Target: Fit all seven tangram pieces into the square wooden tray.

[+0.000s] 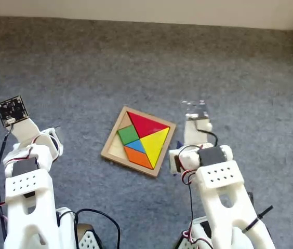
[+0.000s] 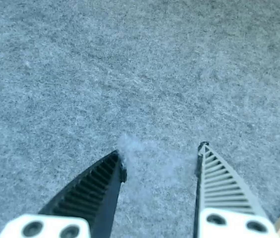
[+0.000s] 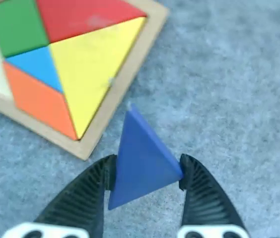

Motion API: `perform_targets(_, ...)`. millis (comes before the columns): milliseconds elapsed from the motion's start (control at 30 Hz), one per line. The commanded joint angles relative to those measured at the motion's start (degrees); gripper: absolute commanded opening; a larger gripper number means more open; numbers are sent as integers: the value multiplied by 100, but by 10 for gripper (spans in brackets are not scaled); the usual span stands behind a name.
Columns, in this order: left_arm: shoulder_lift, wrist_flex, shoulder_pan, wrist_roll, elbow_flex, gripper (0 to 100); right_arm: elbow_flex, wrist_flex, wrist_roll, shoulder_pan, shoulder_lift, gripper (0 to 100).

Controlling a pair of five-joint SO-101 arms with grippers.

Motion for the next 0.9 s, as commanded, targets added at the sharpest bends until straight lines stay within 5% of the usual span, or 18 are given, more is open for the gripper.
perform_targets(0,-119,-105,101,-62,-31,228,-409,-66,677,-409,-189,77)
perform_targets(433,-101,-308,-233,-26,-31,228,-338,-2352,2840,-1464,-163,77)
perform_targets(867,-101,-308,-233,-35,-22,228,-338,-3125,3446,-1912,479,77)
